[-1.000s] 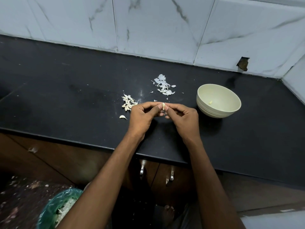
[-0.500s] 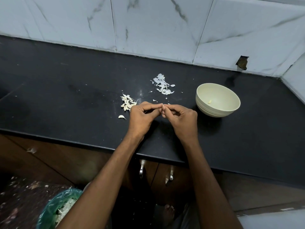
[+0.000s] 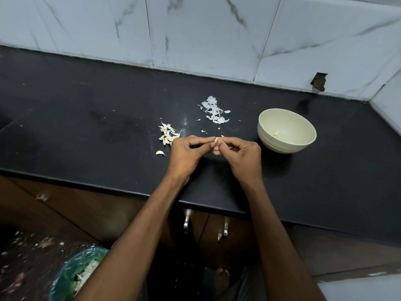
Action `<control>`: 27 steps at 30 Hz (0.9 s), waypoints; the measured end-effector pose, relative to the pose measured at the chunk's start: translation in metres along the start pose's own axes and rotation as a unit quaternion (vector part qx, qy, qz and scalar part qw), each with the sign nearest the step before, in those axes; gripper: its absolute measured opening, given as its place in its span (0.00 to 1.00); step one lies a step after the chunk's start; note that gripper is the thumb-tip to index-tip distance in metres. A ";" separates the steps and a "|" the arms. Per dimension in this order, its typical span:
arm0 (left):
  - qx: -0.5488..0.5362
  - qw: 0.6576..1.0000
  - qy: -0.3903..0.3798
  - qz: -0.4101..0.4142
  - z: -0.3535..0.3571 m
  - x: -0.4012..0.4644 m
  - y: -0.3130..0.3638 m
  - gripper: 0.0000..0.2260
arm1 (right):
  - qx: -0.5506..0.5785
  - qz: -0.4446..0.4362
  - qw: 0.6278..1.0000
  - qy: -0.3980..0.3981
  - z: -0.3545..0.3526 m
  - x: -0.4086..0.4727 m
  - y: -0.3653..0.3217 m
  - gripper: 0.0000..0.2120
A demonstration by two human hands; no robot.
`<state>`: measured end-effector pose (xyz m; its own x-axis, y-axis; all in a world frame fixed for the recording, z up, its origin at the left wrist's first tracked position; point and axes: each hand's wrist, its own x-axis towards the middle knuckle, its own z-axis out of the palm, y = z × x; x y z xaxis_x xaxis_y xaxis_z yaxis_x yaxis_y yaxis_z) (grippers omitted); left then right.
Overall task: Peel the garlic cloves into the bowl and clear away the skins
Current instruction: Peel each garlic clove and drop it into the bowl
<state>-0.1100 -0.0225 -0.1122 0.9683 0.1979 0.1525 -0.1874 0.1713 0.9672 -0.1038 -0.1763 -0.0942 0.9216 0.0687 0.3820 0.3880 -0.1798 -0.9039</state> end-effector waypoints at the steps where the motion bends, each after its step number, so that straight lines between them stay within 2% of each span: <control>1: -0.003 1.000 0.000 -0.004 0.001 0.000 0.001 0.10 | 0.007 0.003 1.000 -0.002 0.000 0.000 -0.001 0.11; 15: -0.022 1.000 -0.008 0.002 0.003 -0.006 0.009 0.08 | 0.095 0.054 0.994 -0.008 -0.002 0.003 0.004 0.05; 27: 0.012 1.000 -0.015 0.016 0.001 -0.006 0.006 0.08 | 0.066 0.036 0.997 -0.005 -0.003 0.004 0.007 0.05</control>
<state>-0.1168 -0.0238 -0.1069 0.9665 0.1743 0.1882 -0.2139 0.1426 0.9664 -0.0977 -0.1802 -0.0990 0.9468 0.0709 0.3141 0.3181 -0.0548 -0.9465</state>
